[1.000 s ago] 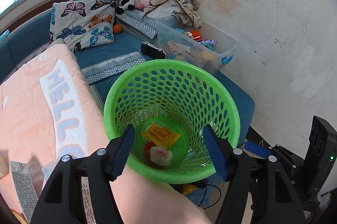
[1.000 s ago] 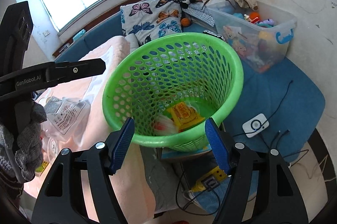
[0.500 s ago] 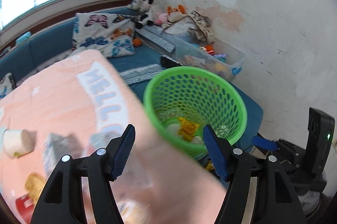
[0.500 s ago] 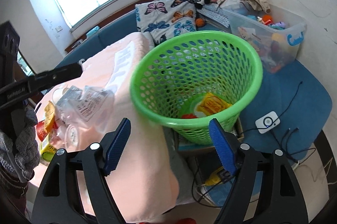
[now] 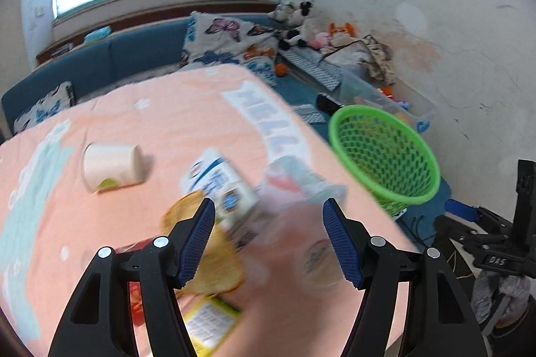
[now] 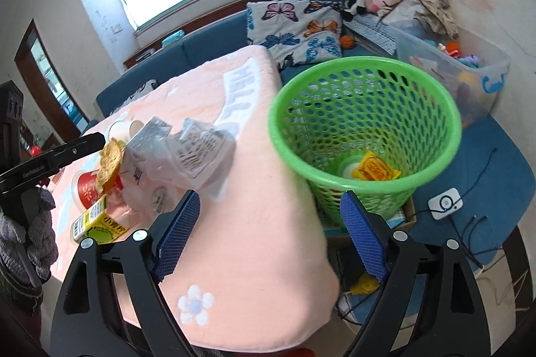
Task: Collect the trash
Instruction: 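Move both tools back over the table toward the bread and plastic bag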
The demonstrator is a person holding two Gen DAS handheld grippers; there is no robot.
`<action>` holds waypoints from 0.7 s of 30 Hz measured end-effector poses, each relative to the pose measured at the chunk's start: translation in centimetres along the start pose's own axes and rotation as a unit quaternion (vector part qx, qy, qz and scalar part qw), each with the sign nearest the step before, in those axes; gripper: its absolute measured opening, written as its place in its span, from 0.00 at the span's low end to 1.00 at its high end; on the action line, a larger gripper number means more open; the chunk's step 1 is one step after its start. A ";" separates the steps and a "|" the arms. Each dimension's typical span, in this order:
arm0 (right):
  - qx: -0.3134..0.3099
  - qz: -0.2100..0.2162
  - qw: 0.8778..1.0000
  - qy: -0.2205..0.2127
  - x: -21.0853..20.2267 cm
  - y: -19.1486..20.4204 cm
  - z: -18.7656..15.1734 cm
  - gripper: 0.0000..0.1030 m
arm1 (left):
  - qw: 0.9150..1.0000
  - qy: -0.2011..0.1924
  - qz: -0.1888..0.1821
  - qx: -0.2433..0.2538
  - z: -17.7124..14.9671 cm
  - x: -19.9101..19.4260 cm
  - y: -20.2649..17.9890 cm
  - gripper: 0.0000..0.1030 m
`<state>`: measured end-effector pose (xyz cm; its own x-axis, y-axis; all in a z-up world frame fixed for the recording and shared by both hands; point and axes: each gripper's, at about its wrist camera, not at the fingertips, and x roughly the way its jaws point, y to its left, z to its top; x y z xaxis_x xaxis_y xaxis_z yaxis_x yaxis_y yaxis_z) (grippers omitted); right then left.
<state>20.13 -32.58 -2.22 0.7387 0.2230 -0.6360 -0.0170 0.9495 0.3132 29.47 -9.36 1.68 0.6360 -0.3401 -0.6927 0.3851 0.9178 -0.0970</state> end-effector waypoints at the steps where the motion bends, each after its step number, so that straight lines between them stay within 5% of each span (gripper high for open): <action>1: -0.001 0.002 1.000 0.001 0.1 0.3 0.0 0.83 | 1.000 0.003 0.002 -0.002 -0.2 0.1 0.4 0.63; 21: -0.037 0.035 0.998 0.032 3.3 4.4 0.4 0.83 | 0.997 0.054 0.042 0.029 -0.6 4.0 3.9 0.76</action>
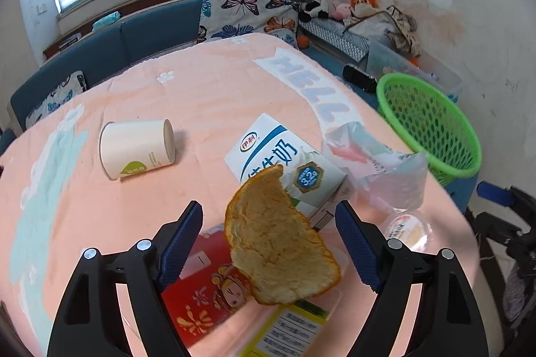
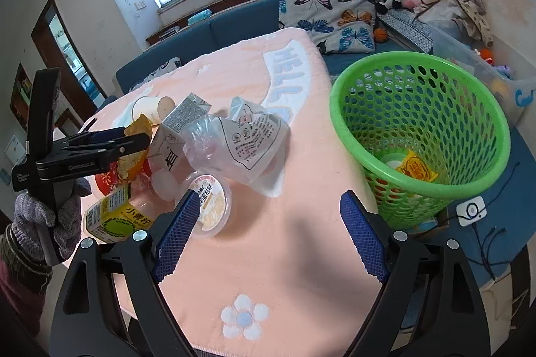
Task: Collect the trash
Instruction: 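Move both tools back over the table toward the bread and plastic bag, then grasp the bread slice with the left tool while the right tool carries the plastic bag to the basket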
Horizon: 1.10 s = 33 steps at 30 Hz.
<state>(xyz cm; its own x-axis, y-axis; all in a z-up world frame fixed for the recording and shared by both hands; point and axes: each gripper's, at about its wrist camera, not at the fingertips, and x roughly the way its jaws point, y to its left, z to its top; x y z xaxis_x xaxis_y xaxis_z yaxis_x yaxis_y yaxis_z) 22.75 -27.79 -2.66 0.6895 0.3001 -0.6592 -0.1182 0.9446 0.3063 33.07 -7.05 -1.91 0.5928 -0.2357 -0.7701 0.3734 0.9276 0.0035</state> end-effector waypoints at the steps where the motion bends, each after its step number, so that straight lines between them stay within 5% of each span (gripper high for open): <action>1: 0.000 0.002 1.000 0.001 0.1 0.1 0.1 0.83 | 1.000 0.003 0.001 0.004 0.0 0.2 0.0 0.76; 10: -0.011 0.007 1.000 0.008 1.2 1.1 0.4 0.83 | 0.999 0.027 0.004 0.022 0.0 1.6 -0.4 0.76; 26: -0.029 0.014 0.999 0.017 2.2 2.9 0.7 0.83 | 0.999 0.015 -0.010 0.033 -0.5 0.4 -0.4 0.43; 33: -0.037 0.022 0.999 0.019 3.0 3.5 1.0 0.83 | 1.000 0.003 -0.018 0.019 -0.7 -0.8 0.6 0.40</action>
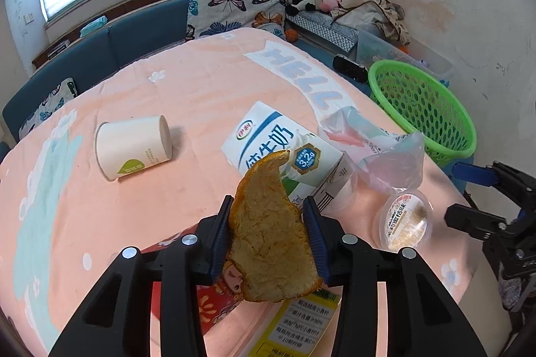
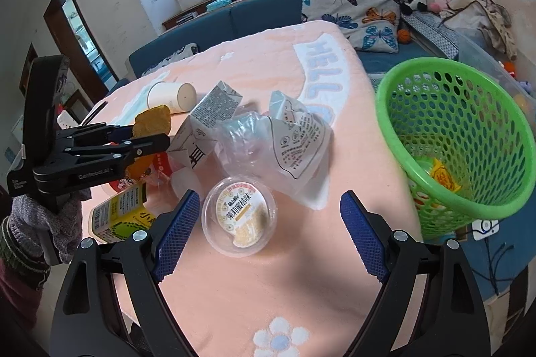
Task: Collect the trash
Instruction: 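Grasp the bread slice with the left tool while the right tool carries the plastic bag to the basket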
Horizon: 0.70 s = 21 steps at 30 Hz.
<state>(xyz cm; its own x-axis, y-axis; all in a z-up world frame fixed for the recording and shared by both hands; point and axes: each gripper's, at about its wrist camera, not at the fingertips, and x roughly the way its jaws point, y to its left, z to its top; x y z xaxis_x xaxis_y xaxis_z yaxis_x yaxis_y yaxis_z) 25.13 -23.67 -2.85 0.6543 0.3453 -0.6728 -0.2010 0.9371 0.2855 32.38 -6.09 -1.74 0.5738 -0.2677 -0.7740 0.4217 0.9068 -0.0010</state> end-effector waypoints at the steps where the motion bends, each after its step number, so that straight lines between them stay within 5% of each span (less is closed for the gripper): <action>1: -0.001 0.001 1.000 0.002 0.3 0.1 0.1 0.83 | 1.000 -0.003 -0.002 -0.003 0.1 -0.2 0.1 0.39; 13: -0.016 -0.012 1.000 0.010 4.1 1.0 2.2 0.82 | 0.998 -0.026 -0.032 -0.040 0.1 -2.3 1.8 0.38; 21: -0.007 -0.021 1.000 0.014 5.3 0.8 2.6 0.63 | 0.998 -0.032 -0.036 -0.041 0.0 -3.0 2.0 0.37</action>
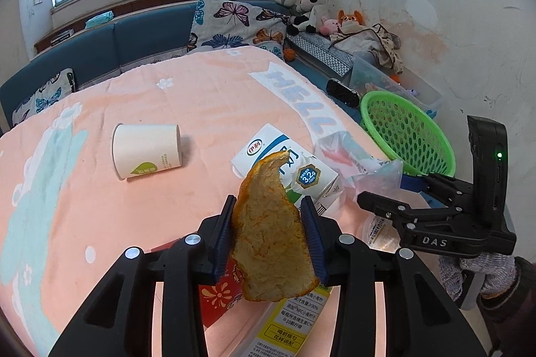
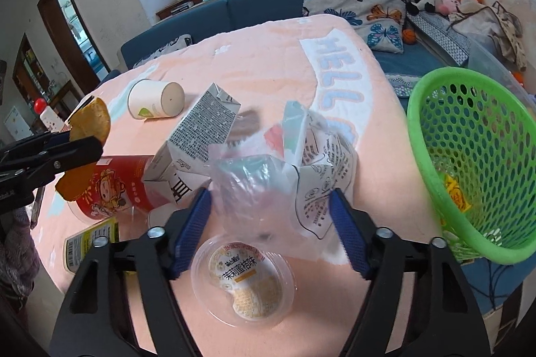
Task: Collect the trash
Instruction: 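Grasp the bread slice with the left tool while the right tool carries the plastic bag to the basket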
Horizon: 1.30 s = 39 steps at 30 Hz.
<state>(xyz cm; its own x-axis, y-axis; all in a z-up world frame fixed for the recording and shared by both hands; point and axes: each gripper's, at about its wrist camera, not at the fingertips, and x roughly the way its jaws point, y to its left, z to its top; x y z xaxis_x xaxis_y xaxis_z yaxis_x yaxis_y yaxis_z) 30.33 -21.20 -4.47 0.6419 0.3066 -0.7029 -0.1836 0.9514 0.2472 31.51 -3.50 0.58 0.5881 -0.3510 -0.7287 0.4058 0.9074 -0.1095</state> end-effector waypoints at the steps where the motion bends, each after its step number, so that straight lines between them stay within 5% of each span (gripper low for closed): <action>1: 0.001 0.001 1.000 -0.001 -0.1 0.0 0.0 0.61 | 1.000 -0.001 -0.001 -0.001 0.0 -0.1 0.0 0.37; 8: 0.008 0.000 1.000 -0.029 -2.2 -0.7 0.2 0.47 | 1.000 -0.003 -0.007 0.001 0.2 -0.5 -0.5 0.36; 25: 0.069 -0.058 0.994 -0.069 -7.4 -8.6 0.1 0.47 | 0.998 -0.010 -0.054 0.028 3.1 0.1 -6.1 0.36; 32: 0.105 -0.107 0.987 -0.064 -7.9 -14.2 -0.4 0.51 | 0.996 -0.003 -0.080 0.040 4.9 2.0 -9.7 0.36; 39: 0.121 -0.130 0.982 -0.065 -8.0 -17.9 -0.6 0.69 | 0.994 0.010 -0.094 0.053 6.7 4.3 -12.9 0.36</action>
<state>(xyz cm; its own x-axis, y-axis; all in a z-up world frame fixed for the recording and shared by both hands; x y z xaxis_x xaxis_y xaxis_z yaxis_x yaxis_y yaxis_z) 28.07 -40.71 -3.65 0.7356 0.0335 -0.6765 0.1704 0.9575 0.2327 33.45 -18.26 3.39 0.4810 -0.5071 -0.7152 0.5795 0.7960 -0.1746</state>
